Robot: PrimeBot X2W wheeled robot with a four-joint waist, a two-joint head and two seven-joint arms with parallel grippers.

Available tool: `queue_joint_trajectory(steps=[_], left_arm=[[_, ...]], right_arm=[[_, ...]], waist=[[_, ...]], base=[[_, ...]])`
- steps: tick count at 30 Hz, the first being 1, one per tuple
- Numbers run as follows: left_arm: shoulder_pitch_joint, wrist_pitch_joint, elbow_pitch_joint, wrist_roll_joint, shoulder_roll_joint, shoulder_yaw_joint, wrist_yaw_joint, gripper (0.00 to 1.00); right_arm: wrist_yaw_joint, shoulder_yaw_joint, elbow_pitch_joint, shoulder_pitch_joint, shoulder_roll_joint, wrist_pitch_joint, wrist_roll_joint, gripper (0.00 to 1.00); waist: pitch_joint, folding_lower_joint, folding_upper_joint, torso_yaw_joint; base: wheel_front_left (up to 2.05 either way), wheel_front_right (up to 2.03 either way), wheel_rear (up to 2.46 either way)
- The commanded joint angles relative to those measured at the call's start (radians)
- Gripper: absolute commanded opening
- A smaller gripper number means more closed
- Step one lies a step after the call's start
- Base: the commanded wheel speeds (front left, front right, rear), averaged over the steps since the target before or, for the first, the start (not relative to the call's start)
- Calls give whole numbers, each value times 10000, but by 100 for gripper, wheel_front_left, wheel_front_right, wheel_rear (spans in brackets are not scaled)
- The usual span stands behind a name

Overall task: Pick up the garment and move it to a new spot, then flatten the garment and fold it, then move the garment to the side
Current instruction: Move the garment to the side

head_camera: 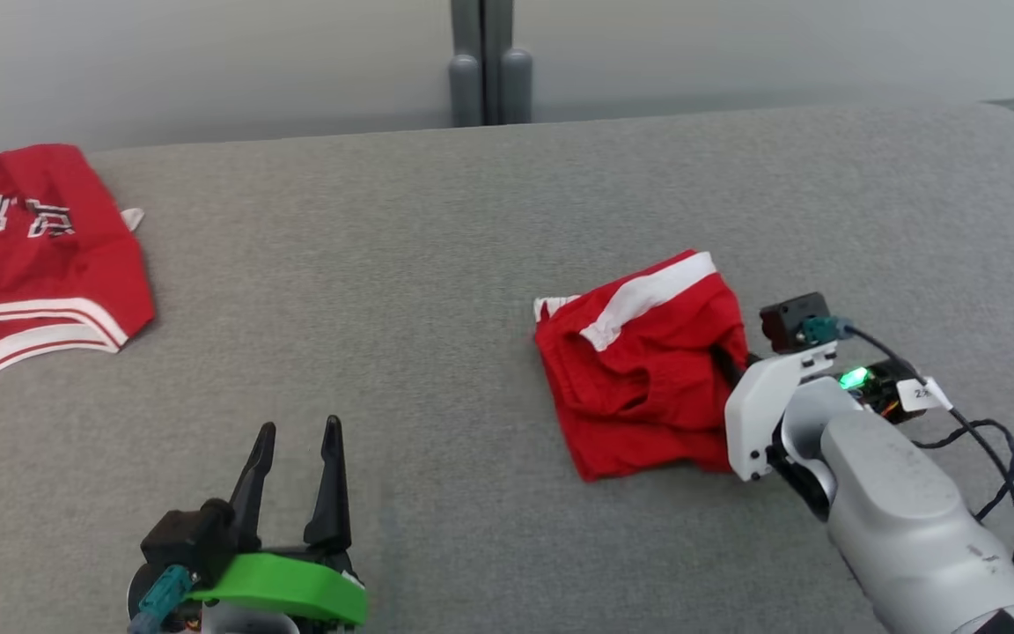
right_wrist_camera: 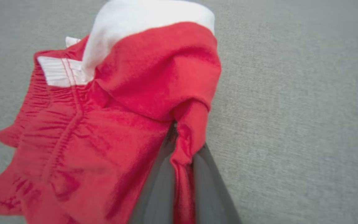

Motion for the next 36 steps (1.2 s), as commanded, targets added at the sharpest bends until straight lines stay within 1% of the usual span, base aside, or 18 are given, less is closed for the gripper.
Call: queue_joint_trajectory(steps=[1,2,5,10,14,16,21,26,30,36], left_arm=[[-284,0,-94,165,26,-27,-33,100],[-445,0,-145,264,26,-68,-67,100],[-838,0,-164,582,28,-121,-119,100],[-1350,0,-53,951,244,-192,-208,100],[-1654,0,49,1129,420,-390,-250,100],[-1778,0,56,1165,517,-470,-268,100],[-1982,1,8,1163,688,-658,-282,100],[-2150,1,-175,1157,831,-627,-285,100],[-2240,-2,-375,1155,845,-557,-286,100],[-2343,-1,-601,1182,812,-454,-281,100]], right_arm=[[-14,-86,15,-245,-216,-119,-94,0],[-14,-209,21,-418,-354,-197,-130,0],[-14,-560,42,-771,-653,-439,-243,0],[-14,-1119,144,-1167,-728,-892,-525,0],[-14,-1615,329,-1351,-621,-1268,-683,0],[-14,-1797,431,-1427,-525,-1415,-773,0],[-14,-2195,696,-1885,-416,-1726,-1007,0],[-14,-2508,963,-2676,-562,-1851,-1376,0],[-14,-2863,1255,-3382,-892,-1828,-1586,0],[-15,-3665,1967,-4222,-1714,-1830,-2031,0]], waist=[[650,0,0,-1361],[915,0,0,-1866],[1486,0,0,-2775],[2273,0,0,-3951],[2679,0,0,-4517],[2829,0,0,-4673],[3086,0,0,-4633],[3332,0,0,-4162],[3512,0,0,-3690],[3778,0,0,-2990]], base=[[0,0,0],[0,0,0],[0,0,0],[0,0,0],[0,0,0],[0,0,0],[0,0,0],[0,0,0],[0,0,0],[0,0,0]])
